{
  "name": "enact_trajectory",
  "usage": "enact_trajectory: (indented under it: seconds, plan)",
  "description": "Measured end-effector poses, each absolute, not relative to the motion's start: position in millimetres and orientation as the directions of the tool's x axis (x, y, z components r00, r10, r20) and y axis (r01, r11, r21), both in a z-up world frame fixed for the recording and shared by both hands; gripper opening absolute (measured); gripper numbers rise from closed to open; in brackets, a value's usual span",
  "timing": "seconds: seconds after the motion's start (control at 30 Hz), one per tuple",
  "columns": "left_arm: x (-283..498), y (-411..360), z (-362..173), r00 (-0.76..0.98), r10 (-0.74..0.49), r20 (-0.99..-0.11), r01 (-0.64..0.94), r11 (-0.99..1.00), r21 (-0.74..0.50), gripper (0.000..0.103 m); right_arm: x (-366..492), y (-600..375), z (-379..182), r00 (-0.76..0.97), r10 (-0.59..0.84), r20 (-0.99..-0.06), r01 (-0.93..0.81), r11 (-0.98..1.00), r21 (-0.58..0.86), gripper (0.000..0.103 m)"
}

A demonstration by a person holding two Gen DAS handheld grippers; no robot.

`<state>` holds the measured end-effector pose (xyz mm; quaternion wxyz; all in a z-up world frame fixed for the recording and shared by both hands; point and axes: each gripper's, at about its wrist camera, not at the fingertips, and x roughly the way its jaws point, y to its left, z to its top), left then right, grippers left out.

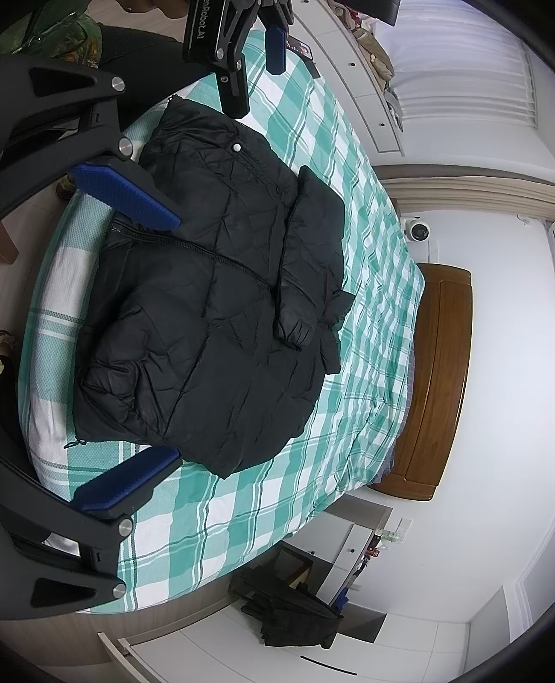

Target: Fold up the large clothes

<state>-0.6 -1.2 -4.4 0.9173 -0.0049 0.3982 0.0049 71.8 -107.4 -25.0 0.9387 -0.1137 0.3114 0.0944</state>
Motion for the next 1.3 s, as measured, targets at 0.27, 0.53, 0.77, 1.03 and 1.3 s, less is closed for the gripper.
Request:
enact_trajectory:
  seconds: [0.27, 0.53, 0.77, 1.03, 1.3]
  plan:
    - [-0.6, -2.3, -3.7, 0.68, 0.026, -0.733, -0.011, 1.0, 0.025, 0.103, 71.3, -105.3, -26.6, 0.788, 0.109, -0.605, -0.253, 0.955, -0.157, 0.103]
    - [-1.0, -1.4, -3.7, 0.691, -0.014, -0.723, -0.007, 1.0, -0.026, 0.103, 69.3, -103.6, -27.6, 0.789, 0.109, -0.605, -0.254, 0.954, -0.159, 0.103]
    - [-1.2, -2.3, -4.0, 0.691, -0.012, -0.723, -0.008, 1.0, -0.024, 0.103, 69.6, -103.6, -28.0, 0.788, 0.109, -0.606, -0.255, 0.954, -0.159, 0.103]
    - [-1.5, -2.9, -4.1, 0.688, -0.001, -0.726, -0.008, 1.0, -0.009, 0.103, 68.6, -103.1, -29.9, 0.784, 0.112, -0.61, -0.259, 0.953, -0.159, 0.103]
    - [-1.7, -2.9, -4.6, 0.683, 0.016, -0.731, -0.006, 1.0, 0.015, 0.103, 69.2, -102.8, -29.8, 0.784, 0.113, -0.61, -0.26, 0.953, -0.157, 0.103]
